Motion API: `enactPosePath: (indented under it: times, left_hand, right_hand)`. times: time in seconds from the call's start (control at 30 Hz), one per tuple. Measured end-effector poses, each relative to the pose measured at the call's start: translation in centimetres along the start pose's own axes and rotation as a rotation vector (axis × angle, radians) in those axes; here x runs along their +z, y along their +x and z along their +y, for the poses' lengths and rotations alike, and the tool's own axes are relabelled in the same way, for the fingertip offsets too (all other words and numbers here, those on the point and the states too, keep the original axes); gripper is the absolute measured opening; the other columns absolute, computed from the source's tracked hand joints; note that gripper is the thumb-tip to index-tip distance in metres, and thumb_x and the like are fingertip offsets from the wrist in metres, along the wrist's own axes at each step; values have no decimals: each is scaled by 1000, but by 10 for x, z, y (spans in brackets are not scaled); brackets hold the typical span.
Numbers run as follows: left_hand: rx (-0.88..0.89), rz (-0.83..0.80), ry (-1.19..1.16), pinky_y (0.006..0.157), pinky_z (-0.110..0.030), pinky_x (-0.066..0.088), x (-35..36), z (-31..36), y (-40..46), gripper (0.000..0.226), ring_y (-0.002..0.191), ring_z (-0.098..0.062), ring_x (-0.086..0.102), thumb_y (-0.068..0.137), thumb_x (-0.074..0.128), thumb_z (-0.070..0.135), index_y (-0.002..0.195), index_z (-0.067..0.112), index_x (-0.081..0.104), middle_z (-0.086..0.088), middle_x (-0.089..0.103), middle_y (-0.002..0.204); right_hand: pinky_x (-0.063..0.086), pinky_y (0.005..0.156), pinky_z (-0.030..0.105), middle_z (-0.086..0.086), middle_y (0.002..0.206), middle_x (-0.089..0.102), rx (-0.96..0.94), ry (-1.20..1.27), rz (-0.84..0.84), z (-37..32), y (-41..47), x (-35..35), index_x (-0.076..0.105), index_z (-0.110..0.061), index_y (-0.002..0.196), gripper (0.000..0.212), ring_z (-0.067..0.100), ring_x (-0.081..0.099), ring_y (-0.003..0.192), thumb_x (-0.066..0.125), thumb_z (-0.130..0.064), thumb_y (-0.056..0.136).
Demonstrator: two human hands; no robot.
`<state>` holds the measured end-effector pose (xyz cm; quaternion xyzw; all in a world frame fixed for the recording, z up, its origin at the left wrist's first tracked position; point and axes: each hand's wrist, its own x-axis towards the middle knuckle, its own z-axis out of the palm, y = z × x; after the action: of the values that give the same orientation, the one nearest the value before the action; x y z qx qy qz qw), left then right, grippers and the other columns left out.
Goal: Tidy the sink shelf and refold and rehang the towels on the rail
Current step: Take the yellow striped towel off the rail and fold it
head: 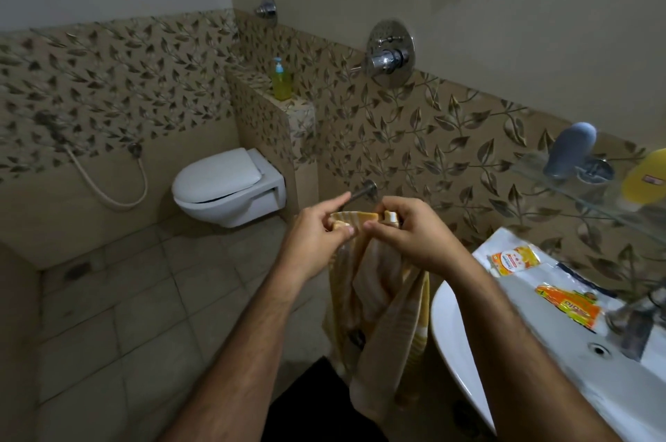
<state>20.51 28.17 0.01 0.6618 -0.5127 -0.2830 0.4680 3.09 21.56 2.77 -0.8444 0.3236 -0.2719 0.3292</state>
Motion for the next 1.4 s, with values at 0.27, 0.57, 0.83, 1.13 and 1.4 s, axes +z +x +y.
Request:
enactPosePath:
  times: [0.27,0.57,0.83,1.13,1.4]
  left_hand:
    - [-92,256,37,60,-20,43,12,15,-6,22,69,-6,62,84,71,11,76,31,69,11,68,74]
    - [-233,293,137,62,-22,47,-9,6,-14,37,71,-9,64,81,73,13,115,25,68,6,70,79]
    - [-70,-150,-270,82,-21,47,2,6,-26,58,72,-5,58,87,68,3,137,29,53,0,54,72]
    - [40,-339,-264,83,-17,50,-17,-3,-14,28,96,-4,66,90,61,-1,109,18,71,8,73,94]
    - [-142,141,-137,63,-23,47,-34,-36,-6,19,59,-1,59,83,71,8,76,26,73,8,68,66]
  right_hand:
    - [35,52,29,-3,71,60,223,-338,-93,20,-6,-11,63,-18,77,16,16,58,70,69,-32,84]
    - [34,57,29,-5,57,50,250,65,58,27,-18,-19,61,-11,68,26,9,46,56,70,-26,87]
    - [31,51,20,-11,54,48,144,85,-42,7,-8,9,61,-19,66,25,0,41,51,69,-22,89]
    - [31,49,13,-9,59,51,66,69,-191,-18,-14,9,66,-13,76,16,0,44,50,68,-20,91]
    - [45,56,20,0,67,72,325,61,-30,-12,-28,12,72,-11,76,23,4,62,58,72,-31,87]
